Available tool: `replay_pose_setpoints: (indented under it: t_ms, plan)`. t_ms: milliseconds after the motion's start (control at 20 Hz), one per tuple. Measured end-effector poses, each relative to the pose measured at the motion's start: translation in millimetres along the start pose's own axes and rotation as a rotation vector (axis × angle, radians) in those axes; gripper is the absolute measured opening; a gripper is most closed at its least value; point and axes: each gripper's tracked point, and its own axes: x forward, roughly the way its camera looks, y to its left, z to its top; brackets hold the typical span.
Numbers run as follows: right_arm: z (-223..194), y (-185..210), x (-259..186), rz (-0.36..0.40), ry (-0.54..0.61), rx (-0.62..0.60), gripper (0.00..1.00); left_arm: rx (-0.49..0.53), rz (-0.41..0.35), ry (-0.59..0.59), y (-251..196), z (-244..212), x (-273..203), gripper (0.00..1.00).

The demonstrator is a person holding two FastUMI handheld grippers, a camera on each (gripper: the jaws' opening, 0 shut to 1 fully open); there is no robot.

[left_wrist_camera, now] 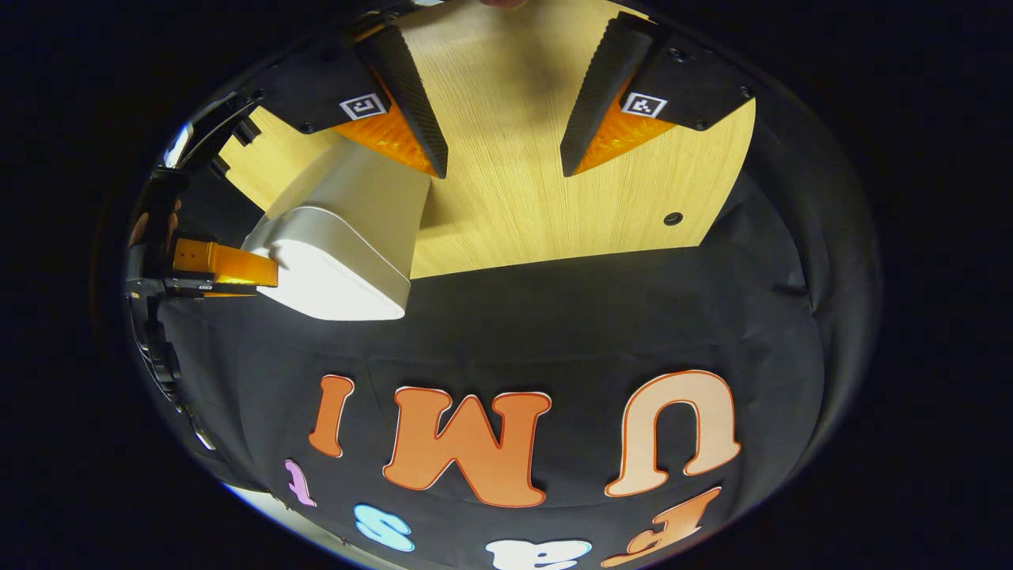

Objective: Press the lid of the desktop garbage bin to open it, pick up the crumpled paper on the desktop and throw it into the bin, then pick up the pop can on the desktop and drop it into the bin, and finally close the garbage bin lid.

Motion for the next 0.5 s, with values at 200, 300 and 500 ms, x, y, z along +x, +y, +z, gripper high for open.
replay_pose_setpoints:
  t_ms: [200, 300, 500]
  plan:
    - [-5.7, 2.4, -4.1, -0.008, -0.016, 0.025, 0.77, 0.016, -0.012, -0.005, -2.2, 2.7, -0.4, 0.9]
    - [-6.8, 1.3, -3.9, -0.02, -0.001, 0.045, 0.72, 0.023, -0.02, -0.003, -3.4, 2.7, -0.5, 0.92]
    - [-7.2, 2.2, -7.6, -0.041, -0.031, 0.035, 0.7, 0.028, -0.03, -0.013, -3.1, 5.8, -1.3, 0.91]
